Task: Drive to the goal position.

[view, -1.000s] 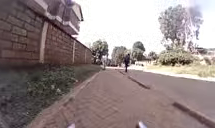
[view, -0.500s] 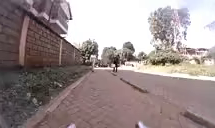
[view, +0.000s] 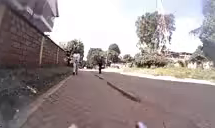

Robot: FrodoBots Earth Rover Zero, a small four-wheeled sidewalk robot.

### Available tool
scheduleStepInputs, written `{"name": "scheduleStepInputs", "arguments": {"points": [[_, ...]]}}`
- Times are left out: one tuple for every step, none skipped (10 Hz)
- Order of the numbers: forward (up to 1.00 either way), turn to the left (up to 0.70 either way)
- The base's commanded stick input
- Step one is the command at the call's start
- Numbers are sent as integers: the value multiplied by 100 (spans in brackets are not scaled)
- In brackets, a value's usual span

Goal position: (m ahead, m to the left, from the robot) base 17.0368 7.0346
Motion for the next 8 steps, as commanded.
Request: {"name": "scheduleStepInputs", "arguments": {"points": [[100, 0], [100, 0], [100, 0], [100, 0], [100, 16], [100, 40], [100, 40], [100, 40]]}}
